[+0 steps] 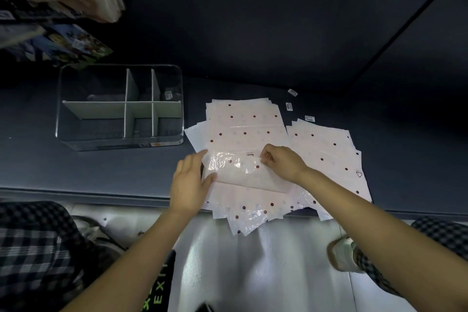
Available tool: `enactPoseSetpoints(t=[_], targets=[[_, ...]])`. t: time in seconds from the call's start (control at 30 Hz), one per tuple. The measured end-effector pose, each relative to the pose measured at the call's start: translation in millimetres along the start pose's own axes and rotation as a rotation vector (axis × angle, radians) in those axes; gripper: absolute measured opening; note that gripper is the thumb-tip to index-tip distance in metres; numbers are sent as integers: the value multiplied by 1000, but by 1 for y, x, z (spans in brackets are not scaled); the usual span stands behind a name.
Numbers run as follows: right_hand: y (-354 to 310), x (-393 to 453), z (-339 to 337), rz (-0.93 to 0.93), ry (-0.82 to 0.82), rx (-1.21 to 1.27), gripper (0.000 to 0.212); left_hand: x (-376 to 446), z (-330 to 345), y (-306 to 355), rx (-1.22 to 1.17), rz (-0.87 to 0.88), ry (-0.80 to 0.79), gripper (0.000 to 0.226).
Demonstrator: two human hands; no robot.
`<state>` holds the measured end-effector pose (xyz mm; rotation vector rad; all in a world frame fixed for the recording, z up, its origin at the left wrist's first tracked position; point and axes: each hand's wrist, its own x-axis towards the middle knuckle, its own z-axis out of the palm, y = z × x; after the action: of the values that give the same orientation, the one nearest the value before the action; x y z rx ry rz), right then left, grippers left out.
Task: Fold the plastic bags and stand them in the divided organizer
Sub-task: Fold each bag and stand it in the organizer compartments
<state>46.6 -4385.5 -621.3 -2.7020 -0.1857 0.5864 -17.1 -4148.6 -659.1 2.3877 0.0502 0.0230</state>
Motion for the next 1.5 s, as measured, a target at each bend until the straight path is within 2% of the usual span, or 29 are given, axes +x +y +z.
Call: enactPoseSetpoints(t=[0.1,0.17,0.23,0.33,0.47,0.57,0.63,0.73,0.8,0.87,0.93,1.0,1.03,1.1,1.2,1.3,1.37,1.43,1.5], targets=[[-1,6,6,25,-11,-91,26,-11,7,9,106,247,-59,44],[-5,7,11,13,2,-60,32,-18,15,12,205,364,-198,43],[-11,9,16,-9,-6,-41,35,-21,24,10,338,429,-330,51],[-15,13,22,-10,-45,-34,40,-23,31,3,476,420,-447,61],[-18,23,25,46,-124,-87,47,-24,32,-6,532,428,-506,65],[-20,29,23,85,-194,-119,38,-23,31,-6,507,421,-518,64],[-22,29,20,83,-219,-145,20,-22,30,-4,431,390,-497,61],[-24,25,13,66,-218,-63,22,-21,24,2,154,244,-312,51],[-24,17,6,87,-204,71,22,-19,18,8,-39,104,-138,39],[-23,6,-3,129,-199,252,25,-17,11,15,-158,-69,-48,26],[-23,-7,-8,176,-166,485,23,-15,6,24,-354,-291,-77,13],[-25,-21,-8,229,-145,774,12,-18,3,35,-675,-523,-226,12],[-26,-28,-7,249,-149,907,15,-22,2,40,-817,-611,-317,17],[-28,-40,-4,274,-172,1066,30,-31,1,49,-993,-673,-434,23],[-33,-57,0,269,-199,1183,27,-39,-6,62,-1191,-644,-489,22],[-38,-73,6,260,-204,1186,31,-45,-14,76,-1264,-661,-454,21],[-45,-83,11,216,-180,1040,38,-50,-16,84,-1226,-673,-396,22],[-51,-89,13,210,-57,806,46,-54,-20,88,-1172,-674,-348,22],[-55,-93,12,252,17,721,55,-60,-24,91,-1157,-666,-335,21]])
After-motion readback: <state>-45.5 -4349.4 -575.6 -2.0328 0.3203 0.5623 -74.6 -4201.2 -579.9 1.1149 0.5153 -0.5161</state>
